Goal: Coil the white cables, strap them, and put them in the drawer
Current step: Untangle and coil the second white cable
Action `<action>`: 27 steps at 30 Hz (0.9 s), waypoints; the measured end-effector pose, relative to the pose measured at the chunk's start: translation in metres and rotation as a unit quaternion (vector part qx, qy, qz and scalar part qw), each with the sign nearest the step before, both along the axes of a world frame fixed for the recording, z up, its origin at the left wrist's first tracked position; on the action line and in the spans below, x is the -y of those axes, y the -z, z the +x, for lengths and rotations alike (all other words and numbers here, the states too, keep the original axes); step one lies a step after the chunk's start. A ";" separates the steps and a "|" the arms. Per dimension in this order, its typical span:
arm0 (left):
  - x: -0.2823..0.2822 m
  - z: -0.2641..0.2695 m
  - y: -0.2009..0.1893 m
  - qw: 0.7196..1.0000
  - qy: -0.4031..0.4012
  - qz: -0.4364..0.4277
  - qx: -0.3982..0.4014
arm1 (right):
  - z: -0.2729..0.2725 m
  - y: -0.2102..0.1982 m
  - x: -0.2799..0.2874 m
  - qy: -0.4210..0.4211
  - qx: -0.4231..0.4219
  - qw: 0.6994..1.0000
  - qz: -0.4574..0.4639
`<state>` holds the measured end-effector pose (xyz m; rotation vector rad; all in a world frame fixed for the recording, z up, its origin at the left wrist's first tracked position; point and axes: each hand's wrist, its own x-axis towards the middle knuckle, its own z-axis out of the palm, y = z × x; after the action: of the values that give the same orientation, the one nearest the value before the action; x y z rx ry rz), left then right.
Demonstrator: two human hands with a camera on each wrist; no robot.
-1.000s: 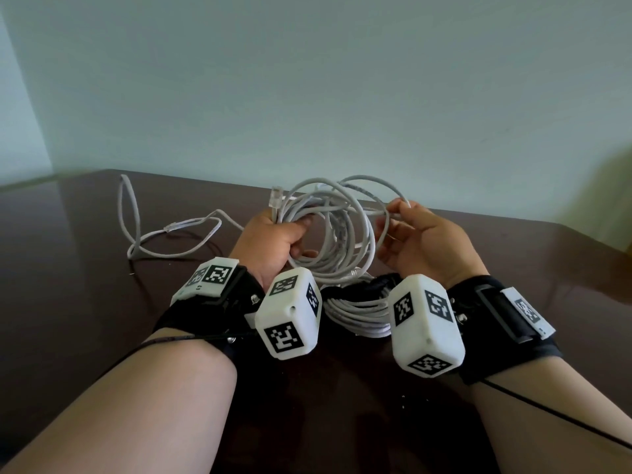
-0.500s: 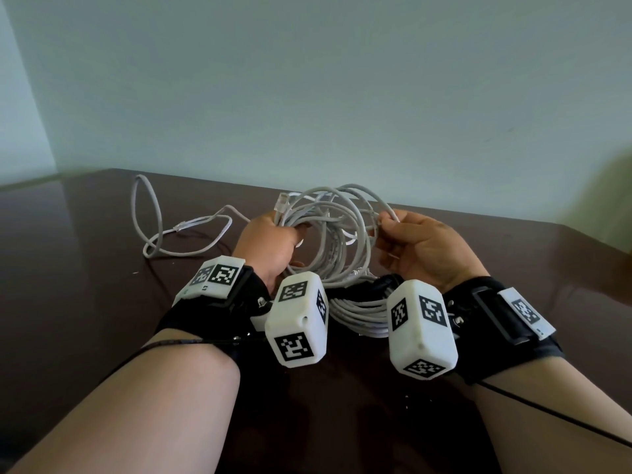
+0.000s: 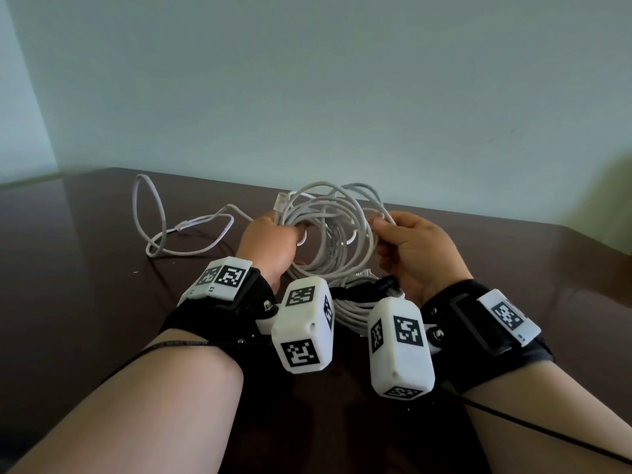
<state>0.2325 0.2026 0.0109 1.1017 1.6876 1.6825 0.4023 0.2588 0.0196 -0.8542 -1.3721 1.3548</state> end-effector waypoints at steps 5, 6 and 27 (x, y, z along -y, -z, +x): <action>0.008 0.005 -0.008 0.982 0.080 0.081 0.153 | 0.008 0.002 -0.009 0.144 0.010 0.989 0.041; 0.008 0.006 -0.009 0.971 0.092 0.105 0.193 | 0.009 0.002 -0.009 0.152 0.022 0.987 0.048; 0.016 0.019 -0.006 0.980 0.165 0.076 -0.074 | 0.006 -0.015 0.026 0.009 0.124 0.987 0.101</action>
<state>0.2513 0.1870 0.0170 1.5207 1.3809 1.5661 0.4086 0.2331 0.0348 -0.9168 -1.6584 1.1000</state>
